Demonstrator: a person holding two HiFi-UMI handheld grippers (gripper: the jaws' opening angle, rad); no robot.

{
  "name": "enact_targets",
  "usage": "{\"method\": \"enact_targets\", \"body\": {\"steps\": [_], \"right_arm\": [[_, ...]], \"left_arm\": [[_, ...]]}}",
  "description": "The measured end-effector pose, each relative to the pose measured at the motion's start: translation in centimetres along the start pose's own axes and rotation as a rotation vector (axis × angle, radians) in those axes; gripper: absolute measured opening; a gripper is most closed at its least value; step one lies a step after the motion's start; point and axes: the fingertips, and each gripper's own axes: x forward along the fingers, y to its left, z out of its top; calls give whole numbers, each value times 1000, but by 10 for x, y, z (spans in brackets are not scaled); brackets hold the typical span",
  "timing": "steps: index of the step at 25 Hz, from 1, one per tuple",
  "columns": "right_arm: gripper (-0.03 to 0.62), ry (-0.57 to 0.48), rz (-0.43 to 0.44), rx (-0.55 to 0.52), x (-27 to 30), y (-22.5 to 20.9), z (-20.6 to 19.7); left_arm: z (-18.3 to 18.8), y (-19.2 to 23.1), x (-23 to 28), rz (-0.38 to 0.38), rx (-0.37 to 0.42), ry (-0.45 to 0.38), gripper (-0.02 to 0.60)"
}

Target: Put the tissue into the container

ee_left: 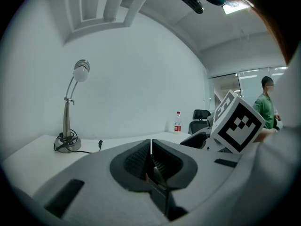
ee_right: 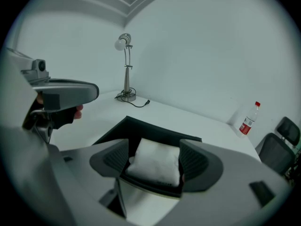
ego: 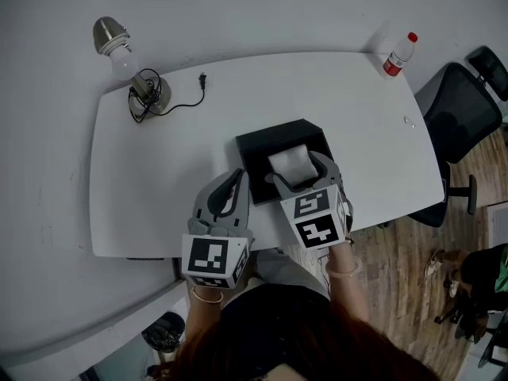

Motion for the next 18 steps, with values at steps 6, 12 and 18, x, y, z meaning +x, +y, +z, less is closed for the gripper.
{"method": "enact_targets", "body": {"steps": [6,12,18], "right_arm": [[350,-39,-16,8,-14,9,4],[221,-82,-84,5,-32,10,7],[215,-94,-98,12,-47,18,4]], "left_arm": [[3,-2,-16,-3,10,-12,29],[8,-6,-33,-3,22,-32,29],[11,-8,-52,1,27,-46,29]]}}
